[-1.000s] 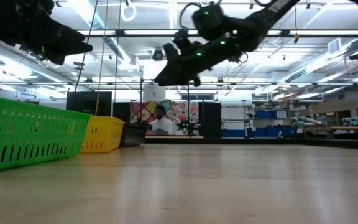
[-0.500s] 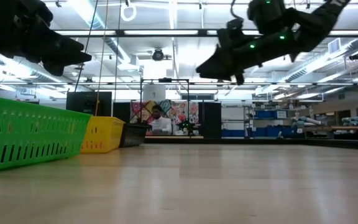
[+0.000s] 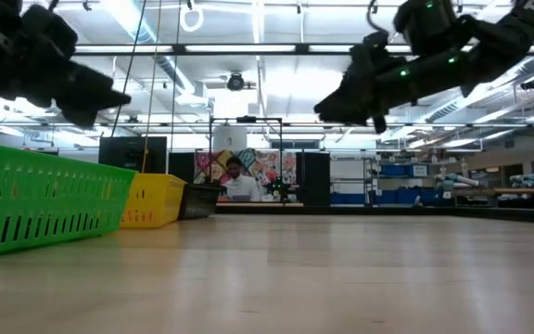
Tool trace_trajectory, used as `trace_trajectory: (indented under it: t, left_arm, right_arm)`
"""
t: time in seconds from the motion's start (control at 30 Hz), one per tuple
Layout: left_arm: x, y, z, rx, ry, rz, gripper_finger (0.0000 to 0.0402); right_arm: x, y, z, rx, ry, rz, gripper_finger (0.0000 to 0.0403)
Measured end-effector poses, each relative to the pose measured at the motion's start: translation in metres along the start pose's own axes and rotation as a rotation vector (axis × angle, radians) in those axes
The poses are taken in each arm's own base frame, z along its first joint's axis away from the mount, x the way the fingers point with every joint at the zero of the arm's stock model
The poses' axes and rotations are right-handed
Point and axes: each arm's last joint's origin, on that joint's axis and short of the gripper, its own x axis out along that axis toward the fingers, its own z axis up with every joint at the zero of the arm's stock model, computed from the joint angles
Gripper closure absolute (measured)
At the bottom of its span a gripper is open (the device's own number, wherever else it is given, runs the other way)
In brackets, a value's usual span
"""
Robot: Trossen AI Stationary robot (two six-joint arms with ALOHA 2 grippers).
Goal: Sort Halloween decoration
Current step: Return to Home Position
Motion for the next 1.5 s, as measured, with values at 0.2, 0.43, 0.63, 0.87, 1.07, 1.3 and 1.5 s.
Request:
trace_trajectory:
  t: [0.2,0.43,0.63,0.87,1.07,1.3,1.5]
  left_arm:
    - [-0.003,-0.004,0.008,0.082,-0.036,-0.064,0.0231]
    - [-0.004,-0.003,0.003,0.122,-0.075,-0.059,0.0231]
    - [-0.004,-0.002,0.001,0.147,-0.053,-0.055,0.0231]
    - [-0.004,-0.002,0.001,0.129,-0.052,-0.054,0.0231]
    - [-0.004,-0.002,0.001,0.111,-0.051,-0.054,0.0230]
    - [-0.004,-0.002,0.001,0.122,-0.051,-0.054,0.0230]
    - [-0.004,-0.002,0.000,0.122,-0.051,-0.054,0.0230]
  right_arm:
    - [-0.029,-0.009,-0.001,0.028,-0.068,-0.080,0.0269]
    - [-0.054,-0.019,-0.012,0.089,-0.137,-0.062,0.0269]
    - [-0.066,-0.025,-0.026,0.114,-0.199,-0.041,0.0269]
    - [-0.074,-0.028,-0.035,0.127,-0.225,-0.016,0.0269]
    - [-0.078,-0.030,-0.044,0.187,-0.199,-0.005,0.0269]
    - [-0.085,-0.033,-0.054,0.236,-0.188,0.008,0.0269]
    - [-0.093,-0.040,-0.049,0.232,-0.290,-0.117,0.0279]
